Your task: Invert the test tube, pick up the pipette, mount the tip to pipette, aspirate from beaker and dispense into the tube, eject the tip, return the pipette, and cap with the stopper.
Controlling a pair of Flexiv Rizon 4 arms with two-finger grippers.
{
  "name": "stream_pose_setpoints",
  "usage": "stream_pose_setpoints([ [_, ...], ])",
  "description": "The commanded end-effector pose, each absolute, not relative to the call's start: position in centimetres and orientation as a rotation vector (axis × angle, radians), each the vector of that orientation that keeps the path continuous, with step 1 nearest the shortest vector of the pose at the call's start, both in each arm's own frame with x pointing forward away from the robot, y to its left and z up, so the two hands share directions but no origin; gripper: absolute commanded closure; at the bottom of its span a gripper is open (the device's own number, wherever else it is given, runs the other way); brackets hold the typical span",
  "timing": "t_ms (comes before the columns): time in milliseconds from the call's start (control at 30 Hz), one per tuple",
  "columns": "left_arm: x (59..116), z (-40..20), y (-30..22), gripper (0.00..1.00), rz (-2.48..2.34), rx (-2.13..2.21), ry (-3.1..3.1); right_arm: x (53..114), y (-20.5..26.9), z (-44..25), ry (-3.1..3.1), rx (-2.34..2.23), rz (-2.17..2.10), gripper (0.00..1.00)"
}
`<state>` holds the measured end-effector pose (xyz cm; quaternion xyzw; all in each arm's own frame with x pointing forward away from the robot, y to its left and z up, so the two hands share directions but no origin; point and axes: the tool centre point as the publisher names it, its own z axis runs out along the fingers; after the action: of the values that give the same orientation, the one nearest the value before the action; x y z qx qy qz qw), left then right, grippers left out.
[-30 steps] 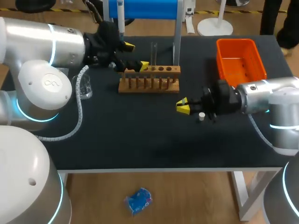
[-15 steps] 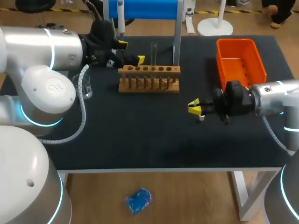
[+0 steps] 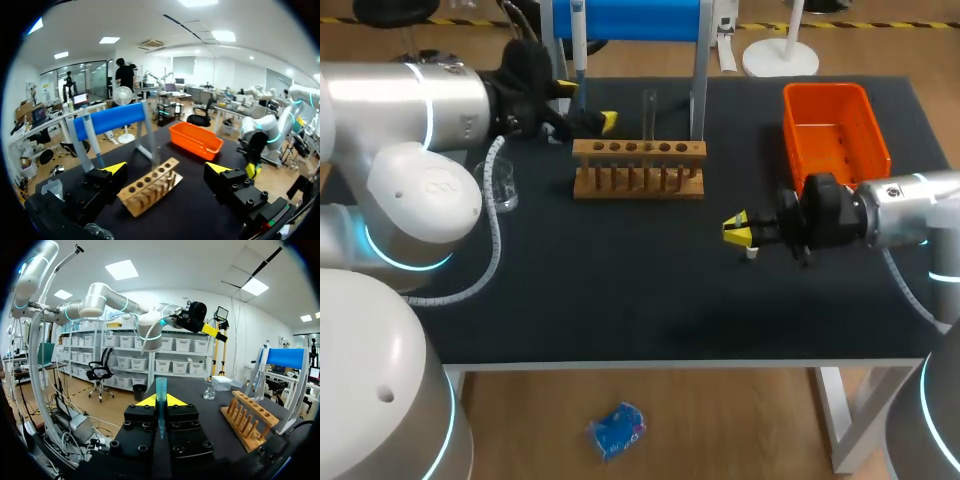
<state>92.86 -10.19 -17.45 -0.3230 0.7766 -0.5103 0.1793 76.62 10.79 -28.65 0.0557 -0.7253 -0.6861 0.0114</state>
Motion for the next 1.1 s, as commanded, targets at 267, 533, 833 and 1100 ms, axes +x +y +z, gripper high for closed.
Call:
stream_pose_setpoints([
  [267,99.7,-18.1,-10.8,0.00,-1.355,-1.161,2.022,76.5,10.8,-28.6,-2.266,0.173,-2.138,1.00],
  [533,104.2,-19.5,-10.8,0.00,-1.296,-1.183,1.974,76.5,10.8,-28.6,-2.266,0.173,-2.138,1.00],
  [833,107.5,-19.0,-9.4,0.00,-1.181,-1.187,1.780,76.5,10.8,-28.6,-2.266,0.173,-2.138,1.00],
  [1100,107.8,-18.9,-9.0,0.00,-1.158,-1.216,1.738,76.5,10.8,-28.6,-2.266,0.173,-2.138,1.00],
])
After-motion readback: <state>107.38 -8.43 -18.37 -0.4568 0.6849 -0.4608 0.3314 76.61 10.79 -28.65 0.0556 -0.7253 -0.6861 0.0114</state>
